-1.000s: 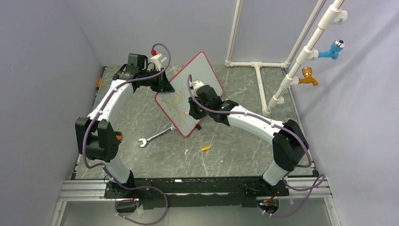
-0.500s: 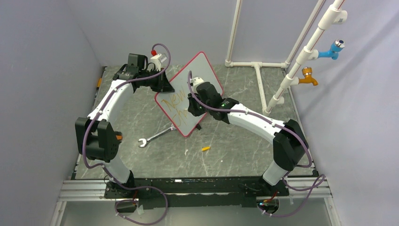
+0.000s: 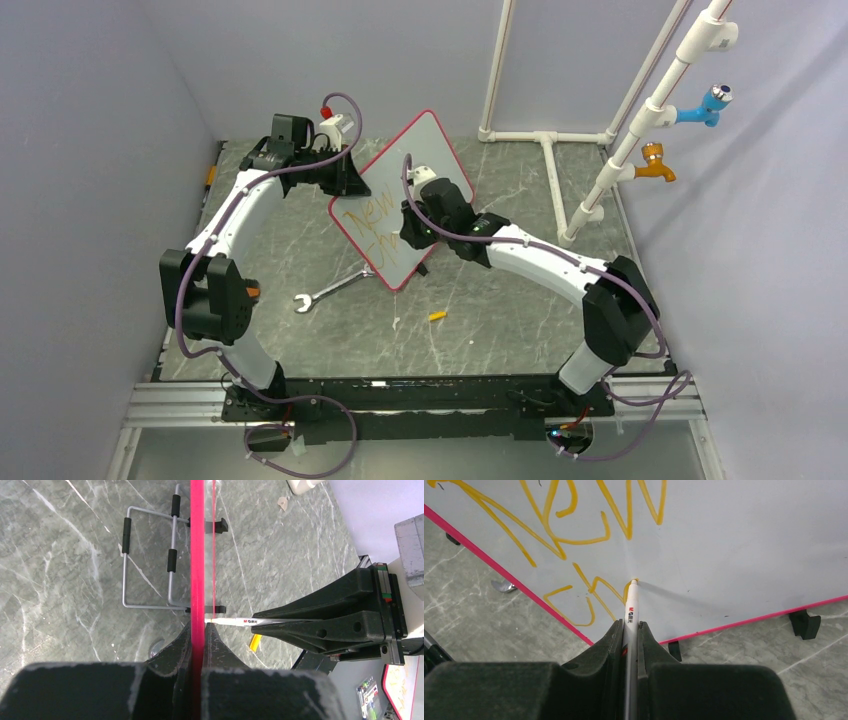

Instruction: Write a sentence on the whiteboard

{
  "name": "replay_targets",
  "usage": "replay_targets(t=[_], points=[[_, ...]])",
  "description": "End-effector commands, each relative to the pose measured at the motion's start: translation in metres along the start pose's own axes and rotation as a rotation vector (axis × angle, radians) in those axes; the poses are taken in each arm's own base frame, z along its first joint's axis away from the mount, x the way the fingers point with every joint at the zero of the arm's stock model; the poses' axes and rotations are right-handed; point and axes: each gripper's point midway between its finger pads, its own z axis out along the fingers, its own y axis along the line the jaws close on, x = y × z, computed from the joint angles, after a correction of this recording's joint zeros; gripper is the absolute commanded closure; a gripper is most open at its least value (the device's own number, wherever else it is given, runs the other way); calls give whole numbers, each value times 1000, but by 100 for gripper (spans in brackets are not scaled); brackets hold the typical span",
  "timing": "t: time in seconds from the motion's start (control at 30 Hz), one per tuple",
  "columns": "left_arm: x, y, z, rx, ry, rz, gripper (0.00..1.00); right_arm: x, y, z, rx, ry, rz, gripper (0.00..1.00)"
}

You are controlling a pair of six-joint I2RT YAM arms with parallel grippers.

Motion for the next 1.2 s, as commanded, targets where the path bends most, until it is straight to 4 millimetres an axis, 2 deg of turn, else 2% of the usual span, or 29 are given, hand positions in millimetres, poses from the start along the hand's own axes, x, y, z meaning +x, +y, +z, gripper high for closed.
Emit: replay_targets(t=[0.0,0.27,0.53,0.93,1.17], points=[[2,-16,-4,26,-1,72,100,-2,0,6,-4,-57,27,100],[2,-16,-4,24,-2,73,100,6,-6,5,19,-42,25,100],[1,-17,-5,24,-4,76,100,1,-10,1,48,-48,27,100],[1,-17,-5,23,-4,76,100,-17,-9,-13,63,-76,31,100],[1,-18,-6,22,-6,78,100,-36,6,-30,-6,-131,36,100]])
